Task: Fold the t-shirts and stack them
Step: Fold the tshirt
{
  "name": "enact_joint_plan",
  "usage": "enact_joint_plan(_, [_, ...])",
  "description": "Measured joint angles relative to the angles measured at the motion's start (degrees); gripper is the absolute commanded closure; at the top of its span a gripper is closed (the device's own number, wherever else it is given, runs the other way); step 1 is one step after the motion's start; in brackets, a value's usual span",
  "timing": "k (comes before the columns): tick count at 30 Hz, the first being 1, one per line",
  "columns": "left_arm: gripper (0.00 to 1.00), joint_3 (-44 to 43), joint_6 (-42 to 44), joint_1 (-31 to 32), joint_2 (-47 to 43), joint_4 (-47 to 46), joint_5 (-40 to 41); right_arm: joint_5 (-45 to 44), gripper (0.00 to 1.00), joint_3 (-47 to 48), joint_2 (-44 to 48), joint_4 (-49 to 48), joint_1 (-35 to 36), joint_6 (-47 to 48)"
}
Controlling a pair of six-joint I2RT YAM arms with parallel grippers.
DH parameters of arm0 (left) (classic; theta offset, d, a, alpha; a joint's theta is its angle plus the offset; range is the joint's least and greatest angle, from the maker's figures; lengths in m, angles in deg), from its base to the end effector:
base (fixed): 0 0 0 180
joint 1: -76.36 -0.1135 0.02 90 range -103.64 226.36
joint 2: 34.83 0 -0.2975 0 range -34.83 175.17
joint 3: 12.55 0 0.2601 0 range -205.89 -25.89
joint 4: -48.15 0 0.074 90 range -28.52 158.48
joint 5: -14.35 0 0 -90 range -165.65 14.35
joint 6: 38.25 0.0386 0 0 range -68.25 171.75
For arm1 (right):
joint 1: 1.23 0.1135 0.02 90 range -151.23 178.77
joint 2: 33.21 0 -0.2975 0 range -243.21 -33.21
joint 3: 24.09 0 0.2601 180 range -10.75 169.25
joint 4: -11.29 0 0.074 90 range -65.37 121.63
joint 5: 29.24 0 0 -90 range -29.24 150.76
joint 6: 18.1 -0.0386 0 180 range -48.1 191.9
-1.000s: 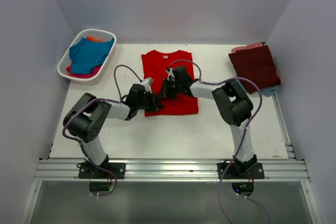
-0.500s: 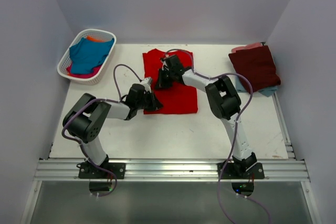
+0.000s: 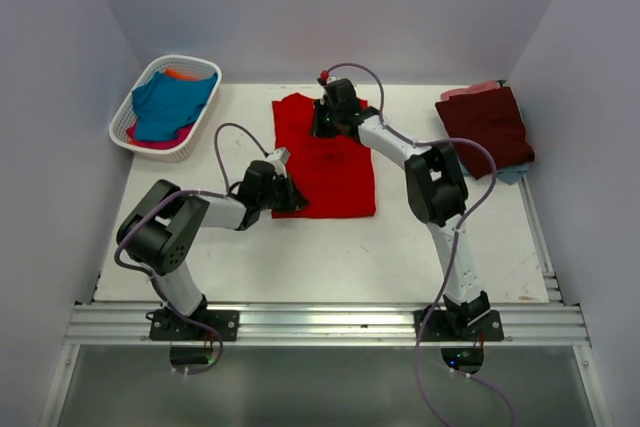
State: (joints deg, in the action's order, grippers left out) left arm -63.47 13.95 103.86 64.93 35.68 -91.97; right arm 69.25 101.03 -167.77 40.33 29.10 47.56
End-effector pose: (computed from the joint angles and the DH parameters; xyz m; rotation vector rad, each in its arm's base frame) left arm 0.2886 -0.1625 0.1450 -0.0411 2.3419 -0.9191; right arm 0.4918 0.2943 0.2130 -0.2043 2.3140 0.6675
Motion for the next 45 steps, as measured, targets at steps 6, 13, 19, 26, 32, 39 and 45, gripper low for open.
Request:
enact_joint_plan(6, [1.0, 1.11, 0.13, 0.0, -2.4, 2.05, 0.5, -4.46, 1.0, -16.37, 19.58, -3.63, 0.17, 1.73])
enact_joint_plan(13, [0.64, 5.11, 1.46, 0.48, -23.58, 12.17, 4.37, -8.79, 0.54, -43.01, 47.84, -7.58, 2.69, -0.35])
enact_joint_plan(19, [0.29, 6.67, 4.52, 0.68, -43.93, 17.25, 8.76, -10.99, 0.08, -61.27, 55.47, -2.86, 3.41, -1.57])
enact_joint_plan(26, [0.25, 14.75, 5.38, -0.96, -41.94, 23.26, 4.96, -11.76, 0.06, -72.72, 65.94, 2.25, 3.37, -3.96])
enact_joint_plan(32, [0.24, 18.95, 5.31, -4.72, -40.17, 22.84, -1.51, -8.24, 0.12, -77.68, 67.91, -1.31, 0.15, -7.63])
enact_joint_plan(39, [0.24, 23.54, 3.32, -10.62, -35.6, 14.49, -9.84, 4.24, 0.2, -85.59, 63.17, -15.5, -9.07, -14.56])
enact_joint_plan(45, [0.24, 25.35, 0.83, -13.92, -31.41, 6.01, -14.67, 13.46, 0.26, -87.69, 56.41, -29.31, -11.98, -21.14])
